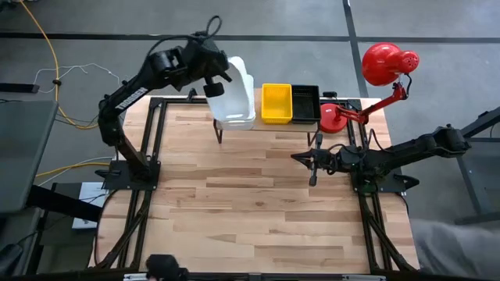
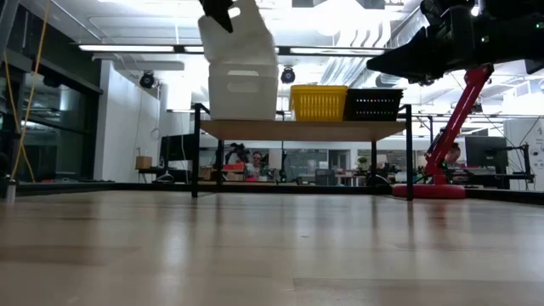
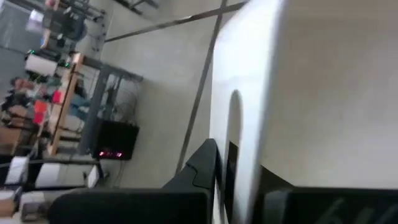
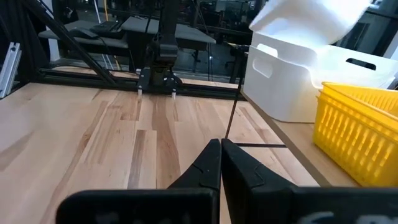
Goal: Stack baskets on shelf by color
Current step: Stack the white bin into the other white bin on the shelf
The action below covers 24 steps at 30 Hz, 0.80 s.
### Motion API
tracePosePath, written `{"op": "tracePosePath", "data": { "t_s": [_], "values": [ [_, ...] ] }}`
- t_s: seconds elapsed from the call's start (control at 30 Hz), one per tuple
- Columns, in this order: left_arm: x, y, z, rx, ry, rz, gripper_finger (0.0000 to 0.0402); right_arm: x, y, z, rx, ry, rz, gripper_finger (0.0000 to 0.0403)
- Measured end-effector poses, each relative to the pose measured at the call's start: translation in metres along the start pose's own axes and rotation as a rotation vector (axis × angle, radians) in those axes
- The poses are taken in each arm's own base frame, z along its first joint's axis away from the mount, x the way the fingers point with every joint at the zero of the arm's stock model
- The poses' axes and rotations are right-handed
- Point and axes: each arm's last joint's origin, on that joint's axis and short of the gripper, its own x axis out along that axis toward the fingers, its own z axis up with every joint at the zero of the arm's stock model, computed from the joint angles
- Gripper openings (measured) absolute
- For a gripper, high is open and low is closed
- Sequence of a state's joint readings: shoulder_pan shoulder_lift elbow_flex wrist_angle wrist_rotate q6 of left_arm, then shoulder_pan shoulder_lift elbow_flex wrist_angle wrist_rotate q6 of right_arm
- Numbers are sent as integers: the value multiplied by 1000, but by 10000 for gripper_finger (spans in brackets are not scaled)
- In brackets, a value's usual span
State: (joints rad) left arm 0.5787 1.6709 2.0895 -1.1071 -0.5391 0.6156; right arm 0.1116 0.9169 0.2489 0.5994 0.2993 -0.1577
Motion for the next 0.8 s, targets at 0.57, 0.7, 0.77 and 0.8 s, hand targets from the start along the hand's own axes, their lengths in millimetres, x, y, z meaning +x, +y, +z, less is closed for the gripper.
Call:
{"op": "tracePosePath", "data": {
  "t_s": [0.57, 0.7, 0.77, 0.8],
  "values": [
    [31, -24, 14, 188, 86, -4, 1, 0, 0, -1, 9, 5, 1, 0],
    [28, -26, 16, 198, 78, -3, 15, 0, 0, -1, 9, 5, 0, 0],
    [27, -27, 17, 204, 74, -4, 30, 0, 0, -1, 9, 5, 0, 0],
    [26, -27, 17, 204, 71, -2, 39, 0, 0, -1, 9, 5, 0, 0]
  ]
}}
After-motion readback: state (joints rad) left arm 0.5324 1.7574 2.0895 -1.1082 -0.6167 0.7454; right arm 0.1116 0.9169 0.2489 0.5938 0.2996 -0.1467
